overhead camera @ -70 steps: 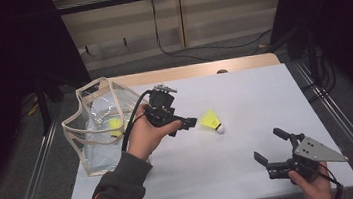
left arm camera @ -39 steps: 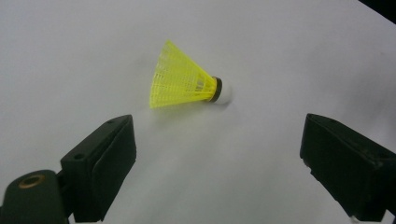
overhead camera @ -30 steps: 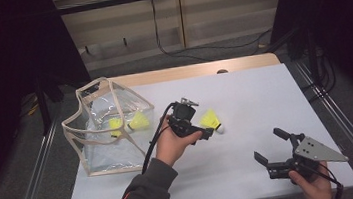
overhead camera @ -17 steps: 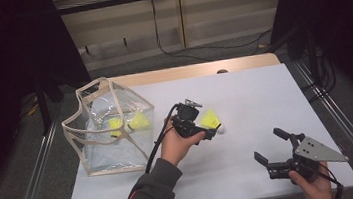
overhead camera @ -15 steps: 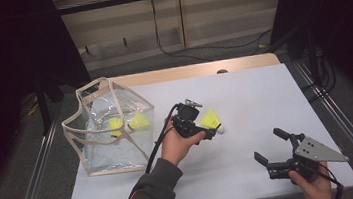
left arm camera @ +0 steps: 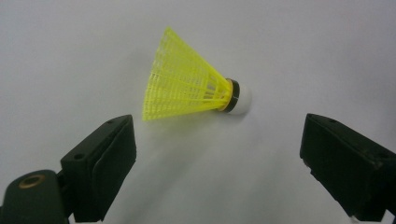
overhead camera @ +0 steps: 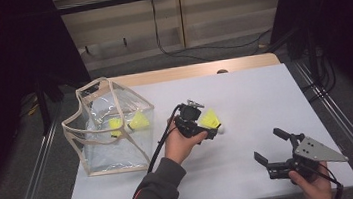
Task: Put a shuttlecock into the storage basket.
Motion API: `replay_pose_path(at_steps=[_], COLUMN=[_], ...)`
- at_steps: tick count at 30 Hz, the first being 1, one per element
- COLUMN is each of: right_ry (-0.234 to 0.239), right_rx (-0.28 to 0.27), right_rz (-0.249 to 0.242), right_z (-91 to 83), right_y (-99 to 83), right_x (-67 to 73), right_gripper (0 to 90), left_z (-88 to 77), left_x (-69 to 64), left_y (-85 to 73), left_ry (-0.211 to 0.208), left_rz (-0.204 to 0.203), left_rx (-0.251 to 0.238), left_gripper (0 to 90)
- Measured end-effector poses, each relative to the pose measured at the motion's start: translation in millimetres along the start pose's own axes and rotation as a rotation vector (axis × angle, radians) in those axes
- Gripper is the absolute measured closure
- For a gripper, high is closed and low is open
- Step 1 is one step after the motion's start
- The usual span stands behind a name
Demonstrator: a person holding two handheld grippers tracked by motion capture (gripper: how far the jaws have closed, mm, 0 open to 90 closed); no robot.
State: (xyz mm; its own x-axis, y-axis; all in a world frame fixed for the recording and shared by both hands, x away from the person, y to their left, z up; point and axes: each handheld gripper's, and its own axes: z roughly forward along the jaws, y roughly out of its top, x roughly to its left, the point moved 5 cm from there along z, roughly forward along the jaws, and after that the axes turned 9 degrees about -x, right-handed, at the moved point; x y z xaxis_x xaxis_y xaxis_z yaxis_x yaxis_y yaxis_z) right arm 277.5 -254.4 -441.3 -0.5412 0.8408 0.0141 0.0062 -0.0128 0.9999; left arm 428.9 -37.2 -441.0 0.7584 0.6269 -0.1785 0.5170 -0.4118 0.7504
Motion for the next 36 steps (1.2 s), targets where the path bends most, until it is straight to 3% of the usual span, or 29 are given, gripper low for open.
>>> replay_pose_path(at_steps=[8,19,22,25,30,32,36], right_ry=[0.001,0.001,-0.001,0.001,0.0,0.001,0.001], right_rx=[-0.001,0.0,-0.001,-0.001,-0.002,-0.001,-0.002], right_rz=[0.0,0.0,-0.002,-0.004,-0.003,-0.004,-0.004], right_z=[0.3,0.1,-0.1,-0.1,0.2,0.1,0.0], right_y=[-0.3,-0.1,-0.1,-0.2,-0.4,-0.2,-0.3], right_x=[-0.1,-0.2,-0.7,-1.1,-1.3,-1.0,-1.3], right_gripper=[2.6,2.6,2.6,2.6,2.6,2.6,2.6], left_z=[8.9,21.1,23.4,25.1,29.0,30.5,34.0], left_x=[3.7,15.3,16.7,17.9,18.7,17.3,13.9], left_y=[-1.6,-0.6,-0.6,-0.3,3.9,4.9,4.0], left_ry=[0.009,0.019,0.019,0.014,-0.004,-0.012,-0.039], left_rz=[0.008,0.008,0.008,0.034,0.032,0.064,0.06], left_rx=[-0.002,-0.049,-0.059,-0.064,-0.099,-0.092,-0.078], left_gripper=[10.8,12.2,14.6,20.7,23.1,28.2,35.4])
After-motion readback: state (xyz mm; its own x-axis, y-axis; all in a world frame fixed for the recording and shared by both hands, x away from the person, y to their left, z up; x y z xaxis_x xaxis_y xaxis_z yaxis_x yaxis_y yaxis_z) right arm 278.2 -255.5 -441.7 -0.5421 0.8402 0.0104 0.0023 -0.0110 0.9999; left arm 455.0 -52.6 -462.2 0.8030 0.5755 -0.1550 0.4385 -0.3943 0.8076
